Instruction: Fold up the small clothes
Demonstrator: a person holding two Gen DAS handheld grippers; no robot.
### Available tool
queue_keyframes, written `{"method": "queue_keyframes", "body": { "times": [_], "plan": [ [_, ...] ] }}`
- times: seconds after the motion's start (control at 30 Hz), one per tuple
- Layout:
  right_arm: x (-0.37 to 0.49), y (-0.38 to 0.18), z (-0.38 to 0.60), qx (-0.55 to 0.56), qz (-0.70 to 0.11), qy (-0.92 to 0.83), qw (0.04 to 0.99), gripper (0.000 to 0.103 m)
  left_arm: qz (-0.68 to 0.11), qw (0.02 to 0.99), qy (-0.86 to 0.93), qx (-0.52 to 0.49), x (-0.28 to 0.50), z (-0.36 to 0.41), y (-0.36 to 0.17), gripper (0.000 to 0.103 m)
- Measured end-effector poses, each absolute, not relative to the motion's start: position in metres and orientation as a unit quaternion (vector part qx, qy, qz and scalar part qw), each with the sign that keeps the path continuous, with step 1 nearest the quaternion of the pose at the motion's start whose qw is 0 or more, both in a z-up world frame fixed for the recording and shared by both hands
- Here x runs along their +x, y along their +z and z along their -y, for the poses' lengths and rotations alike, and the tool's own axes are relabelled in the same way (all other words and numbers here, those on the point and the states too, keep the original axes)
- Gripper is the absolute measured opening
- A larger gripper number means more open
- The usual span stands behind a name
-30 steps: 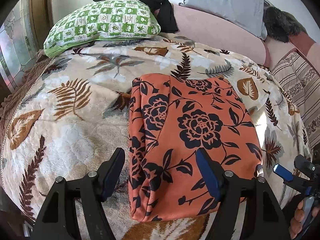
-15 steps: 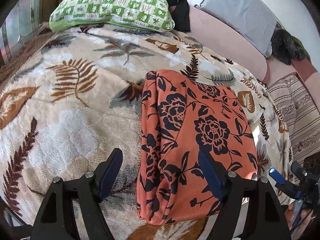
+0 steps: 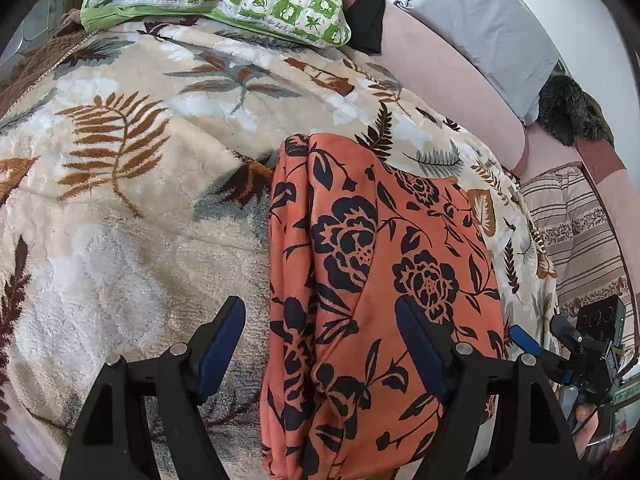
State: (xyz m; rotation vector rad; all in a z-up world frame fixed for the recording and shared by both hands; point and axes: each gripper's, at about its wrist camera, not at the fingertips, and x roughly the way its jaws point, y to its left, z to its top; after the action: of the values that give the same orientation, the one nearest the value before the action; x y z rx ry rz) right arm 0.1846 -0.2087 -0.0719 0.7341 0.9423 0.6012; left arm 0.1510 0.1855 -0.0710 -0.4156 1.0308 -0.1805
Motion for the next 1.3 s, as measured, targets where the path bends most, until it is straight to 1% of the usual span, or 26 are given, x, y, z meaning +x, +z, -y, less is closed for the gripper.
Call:
{"method": "queue_keyframes", "body": {
  "times": [0.23, 0.3, 0.37, 0.4, 0.43, 0.47, 0.5, 0.53, 0.6, 0.67, 0.73, 0.77, 0.83, 0.93, 1.07, 1.13, 1.17, 1.2, 1.23, 1.3],
  "plan": [
    [0.202, -0.101, 0.213, 0.377, -0.461, 0.278, 0.754, 0.082, -0.452, 0.871, -0.132, -0.14, 0.139, -0.143, -0.047, 0.078],
    [0.214, -0.105, 0.21, 0.386, -0.465, 0.277, 0.747, 0.082, -0.459, 0.874, -0.12, -0.103, 0.141, -0.129, -0.055, 0.078],
    [0.227, -0.113, 0.204, 0.4, -0.469, 0.288, 0.733, 0.082, -0.486, 0.866, -0.093, -0.071, 0.147, -0.121, -0.078, 0.078],
    [0.234, -0.122, 0.199, 0.405, -0.485, 0.29, 0.719, 0.082, -0.503, 0.858, -0.081, -0.059, 0.151, -0.12, -0.092, 0.079],
    [0.239, -0.131, 0.192, 0.402, -0.511, 0.281, 0.706, 0.075, -0.495, 0.863, -0.082, -0.056, 0.149, -0.12, -0.095, 0.079],
    [0.241, -0.133, 0.183, 0.385, -0.524, 0.284, 0.705, 0.061, -0.488, 0.868, -0.081, -0.049, 0.147, -0.119, -0.093, 0.079],
    [0.239, -0.124, 0.174, 0.354, -0.525, 0.286, 0.719, 0.038, -0.487, 0.869, -0.08, -0.042, 0.146, -0.118, -0.091, 0.079],
    [0.233, -0.11, 0.167, 0.319, -0.517, 0.281, 0.743, 0.038, -0.487, 0.869, -0.08, -0.041, 0.146, -0.118, -0.09, 0.079],
    [0.226, -0.093, 0.159, 0.288, -0.502, 0.278, 0.767, 0.037, -0.486, 0.868, -0.084, -0.053, 0.147, -0.122, -0.092, 0.079],
    [0.231, -0.103, 0.156, 0.259, -0.522, 0.253, 0.773, 0.038, -0.486, 0.868, -0.087, -0.05, 0.146, -0.121, -0.091, 0.079],
    [0.232, -0.117, 0.162, 0.287, -0.533, 0.238, 0.76, 0.061, -0.477, 0.872, -0.097, -0.057, 0.142, -0.123, -0.081, 0.079],
    [0.229, -0.114, 0.166, 0.305, -0.523, 0.245, 0.758, 0.064, -0.458, 0.879, -0.106, -0.077, 0.138, -0.131, -0.071, 0.079],
    [0.22, -0.102, 0.171, 0.313, -0.495, 0.258, 0.768, 0.077, -0.429, 0.887, -0.11, -0.132, 0.135, -0.155, -0.056, 0.08],
    [0.215, -0.093, 0.175, 0.306, -0.486, 0.262, 0.776, 0.078, -0.439, 0.864, -0.12, -0.217, 0.149, -0.188, -0.057, 0.08],
    [0.216, -0.09, 0.175, 0.31, -0.485, 0.268, 0.773, 0.079, -0.486, 0.8, -0.155, -0.315, 0.176, -0.207, -0.091, 0.08],
    [0.22, -0.094, 0.173, 0.313, -0.488, 0.268, 0.77, 0.079, -0.513, 0.776, -0.145, -0.338, 0.181, -0.207, -0.108, 0.078],
    [0.221, -0.097, 0.172, 0.315, -0.491, 0.27, 0.766, 0.079, -0.516, 0.777, -0.146, -0.33, 0.182, -0.204, -0.111, 0.071],
    [0.223, -0.101, 0.171, 0.319, -0.496, 0.273, 0.761, 0.079, -0.523, 0.778, -0.145, -0.316, 0.182, -0.201, -0.114, 0.055],
    [0.227, -0.105, 0.17, 0.323, -0.502, 0.276, 0.753, 0.079, -0.527, 0.775, -0.146, -0.317, 0.182, -0.2, -0.117, 0.052],
    [0.23, -0.111, 0.166, 0.325, -0.511, 0.281, 0.745, 0.079, -0.529, 0.764, -0.155, -0.335, 0.182, -0.203, -0.122, 0.042]
  ]
}}
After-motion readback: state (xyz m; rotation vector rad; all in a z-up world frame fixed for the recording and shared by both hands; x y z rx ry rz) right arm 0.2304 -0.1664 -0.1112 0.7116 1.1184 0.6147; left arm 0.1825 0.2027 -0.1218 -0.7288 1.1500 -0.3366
